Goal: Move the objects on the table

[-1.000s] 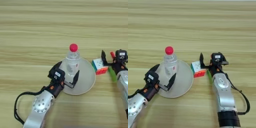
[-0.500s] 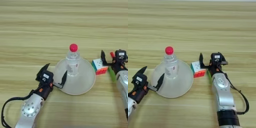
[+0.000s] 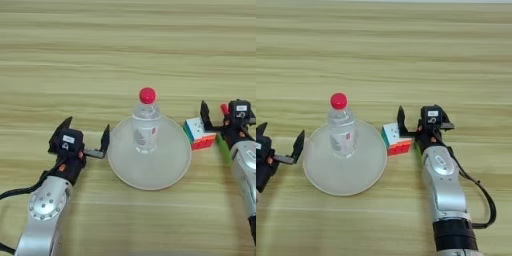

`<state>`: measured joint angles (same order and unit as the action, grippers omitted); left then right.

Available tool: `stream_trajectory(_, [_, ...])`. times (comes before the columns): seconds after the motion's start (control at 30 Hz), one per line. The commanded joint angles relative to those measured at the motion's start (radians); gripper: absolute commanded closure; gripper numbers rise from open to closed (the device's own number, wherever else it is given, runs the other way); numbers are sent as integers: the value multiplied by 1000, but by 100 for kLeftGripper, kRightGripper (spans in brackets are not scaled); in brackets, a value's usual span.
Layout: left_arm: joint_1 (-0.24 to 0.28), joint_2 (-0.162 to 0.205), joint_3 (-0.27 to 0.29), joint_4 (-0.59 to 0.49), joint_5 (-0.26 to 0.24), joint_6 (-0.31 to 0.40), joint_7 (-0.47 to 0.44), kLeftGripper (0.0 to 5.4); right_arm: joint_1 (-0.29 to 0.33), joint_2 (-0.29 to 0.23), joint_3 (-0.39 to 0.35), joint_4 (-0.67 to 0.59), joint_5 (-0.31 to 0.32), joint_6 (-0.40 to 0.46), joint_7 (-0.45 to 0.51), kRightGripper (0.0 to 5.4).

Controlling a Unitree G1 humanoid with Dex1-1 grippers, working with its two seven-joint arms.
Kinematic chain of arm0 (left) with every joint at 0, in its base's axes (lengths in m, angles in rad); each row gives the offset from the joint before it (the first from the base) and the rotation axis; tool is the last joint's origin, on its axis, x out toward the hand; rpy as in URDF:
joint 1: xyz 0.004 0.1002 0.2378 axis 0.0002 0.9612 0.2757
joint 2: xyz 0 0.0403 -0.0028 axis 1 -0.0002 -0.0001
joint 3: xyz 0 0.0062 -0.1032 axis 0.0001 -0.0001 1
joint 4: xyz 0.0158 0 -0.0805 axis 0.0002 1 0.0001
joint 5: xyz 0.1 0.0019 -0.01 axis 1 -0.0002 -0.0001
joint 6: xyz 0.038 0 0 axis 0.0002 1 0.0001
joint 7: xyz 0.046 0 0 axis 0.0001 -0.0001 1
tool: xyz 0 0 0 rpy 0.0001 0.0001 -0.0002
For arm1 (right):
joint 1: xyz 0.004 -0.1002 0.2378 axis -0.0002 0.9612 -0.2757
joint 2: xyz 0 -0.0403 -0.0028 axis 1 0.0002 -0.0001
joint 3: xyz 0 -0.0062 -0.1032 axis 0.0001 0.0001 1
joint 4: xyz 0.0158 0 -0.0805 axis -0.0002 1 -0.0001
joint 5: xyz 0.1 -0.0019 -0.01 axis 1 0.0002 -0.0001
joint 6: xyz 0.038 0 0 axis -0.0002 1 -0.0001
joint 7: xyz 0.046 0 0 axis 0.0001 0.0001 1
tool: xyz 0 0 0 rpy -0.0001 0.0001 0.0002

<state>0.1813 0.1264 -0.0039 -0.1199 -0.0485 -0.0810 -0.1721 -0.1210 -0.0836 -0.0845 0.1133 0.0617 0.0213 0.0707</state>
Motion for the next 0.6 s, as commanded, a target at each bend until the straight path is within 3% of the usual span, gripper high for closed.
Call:
stream_trajectory(0.03, [-91, -6, 54, 94, -15, -42, 36, 3, -14, 5, 4, -2, -3, -15, -4, 0])
stream_trajectory(0.27, [-179, -2, 98, 179, -27, -85, 46, 3, -3, 3, 10, -26, -4, -25, -4, 0])
stream_trajectory(0.6, [-225, -11, 99, 270, -19, -135, 54, 3, 60, -2, 35, -151, 2, -4, 22, 0])
